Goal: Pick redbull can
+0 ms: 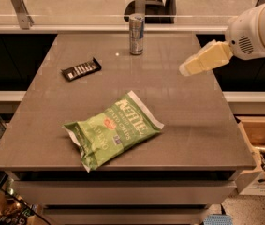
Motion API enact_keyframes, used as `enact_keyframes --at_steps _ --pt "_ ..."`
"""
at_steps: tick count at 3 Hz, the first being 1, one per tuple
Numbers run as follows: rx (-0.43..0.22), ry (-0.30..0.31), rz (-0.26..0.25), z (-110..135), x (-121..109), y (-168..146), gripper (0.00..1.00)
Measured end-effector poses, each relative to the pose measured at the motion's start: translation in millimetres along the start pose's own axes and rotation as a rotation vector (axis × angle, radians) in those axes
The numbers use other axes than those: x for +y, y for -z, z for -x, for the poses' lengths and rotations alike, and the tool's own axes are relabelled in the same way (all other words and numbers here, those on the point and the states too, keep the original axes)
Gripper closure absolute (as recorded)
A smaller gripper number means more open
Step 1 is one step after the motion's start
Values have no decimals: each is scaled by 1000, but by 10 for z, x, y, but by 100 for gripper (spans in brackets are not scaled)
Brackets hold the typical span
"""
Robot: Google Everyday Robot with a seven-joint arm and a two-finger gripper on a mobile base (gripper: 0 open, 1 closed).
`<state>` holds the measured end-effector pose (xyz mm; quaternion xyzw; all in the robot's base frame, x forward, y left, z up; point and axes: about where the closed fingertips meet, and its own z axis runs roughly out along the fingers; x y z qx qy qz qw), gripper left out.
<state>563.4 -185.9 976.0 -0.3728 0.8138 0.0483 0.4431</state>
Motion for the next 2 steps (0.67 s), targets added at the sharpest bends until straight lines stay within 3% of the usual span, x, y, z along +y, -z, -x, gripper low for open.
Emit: enact_keyframes --at_steps 2 --pt "-161 -22 -18 320 -115 -465 0"
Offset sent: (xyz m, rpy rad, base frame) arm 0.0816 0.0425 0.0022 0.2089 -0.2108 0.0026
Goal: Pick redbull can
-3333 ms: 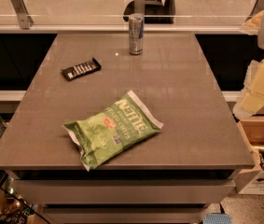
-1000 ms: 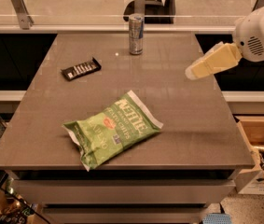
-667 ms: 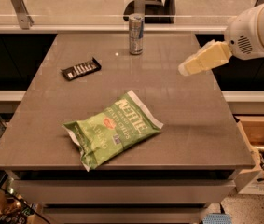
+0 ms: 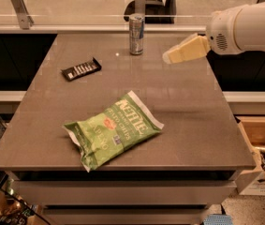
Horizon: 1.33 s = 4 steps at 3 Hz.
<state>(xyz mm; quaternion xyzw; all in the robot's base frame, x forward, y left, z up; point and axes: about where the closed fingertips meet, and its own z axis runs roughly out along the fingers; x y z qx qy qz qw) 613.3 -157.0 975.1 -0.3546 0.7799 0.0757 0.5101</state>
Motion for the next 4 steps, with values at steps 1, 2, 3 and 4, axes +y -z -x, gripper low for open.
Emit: enact_keyframes --at_steps 1,2,3,4 --pt "-73 -20 3 127 -7 -239 0" --pt "-128 -54 18 193 -46 -447 0" --pt "-159 -83 44 236 -94 -648 0" --pt "-185 -109 74 267 -147 -838 0"
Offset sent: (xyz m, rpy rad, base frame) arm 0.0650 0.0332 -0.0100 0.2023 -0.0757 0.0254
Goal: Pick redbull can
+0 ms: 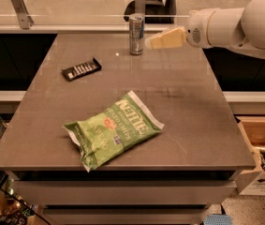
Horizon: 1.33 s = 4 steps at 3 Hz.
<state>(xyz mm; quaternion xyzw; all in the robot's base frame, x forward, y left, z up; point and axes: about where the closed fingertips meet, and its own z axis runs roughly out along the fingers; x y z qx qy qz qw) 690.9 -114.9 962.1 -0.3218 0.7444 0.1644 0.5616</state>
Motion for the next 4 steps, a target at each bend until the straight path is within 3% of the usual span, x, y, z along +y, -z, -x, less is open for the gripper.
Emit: enact_keyframes --at_steps 4 --pt "-22 -77 12 -47 -288 -673 0"
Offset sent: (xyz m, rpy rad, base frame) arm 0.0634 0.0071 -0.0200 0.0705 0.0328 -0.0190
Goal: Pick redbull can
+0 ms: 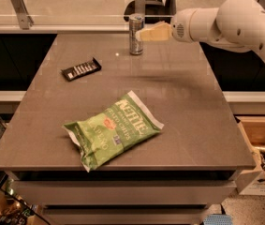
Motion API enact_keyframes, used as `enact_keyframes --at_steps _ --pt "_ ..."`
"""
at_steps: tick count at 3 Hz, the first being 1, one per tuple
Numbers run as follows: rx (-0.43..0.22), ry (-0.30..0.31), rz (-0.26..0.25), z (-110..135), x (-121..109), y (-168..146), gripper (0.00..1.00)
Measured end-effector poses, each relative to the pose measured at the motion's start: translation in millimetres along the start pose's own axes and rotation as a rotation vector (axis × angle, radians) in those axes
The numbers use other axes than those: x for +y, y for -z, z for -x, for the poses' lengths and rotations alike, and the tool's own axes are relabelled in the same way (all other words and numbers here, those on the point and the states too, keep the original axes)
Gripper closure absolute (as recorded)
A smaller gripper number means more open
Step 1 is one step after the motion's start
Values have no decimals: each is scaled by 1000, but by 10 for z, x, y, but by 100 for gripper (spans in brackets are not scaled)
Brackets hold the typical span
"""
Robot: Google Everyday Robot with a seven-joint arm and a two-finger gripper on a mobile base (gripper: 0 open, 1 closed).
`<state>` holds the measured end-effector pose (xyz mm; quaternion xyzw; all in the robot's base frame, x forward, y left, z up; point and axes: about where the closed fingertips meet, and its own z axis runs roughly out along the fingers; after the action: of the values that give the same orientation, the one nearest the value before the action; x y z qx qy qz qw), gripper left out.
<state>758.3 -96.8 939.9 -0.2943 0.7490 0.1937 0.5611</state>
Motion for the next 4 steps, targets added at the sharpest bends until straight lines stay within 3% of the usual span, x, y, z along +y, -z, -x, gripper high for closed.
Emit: enact_keyframes --at_steps 3,4 --pt "-67 -25 35 92 -51 -414 0" --pt "-51 -16 83 171 -141 -636 0"
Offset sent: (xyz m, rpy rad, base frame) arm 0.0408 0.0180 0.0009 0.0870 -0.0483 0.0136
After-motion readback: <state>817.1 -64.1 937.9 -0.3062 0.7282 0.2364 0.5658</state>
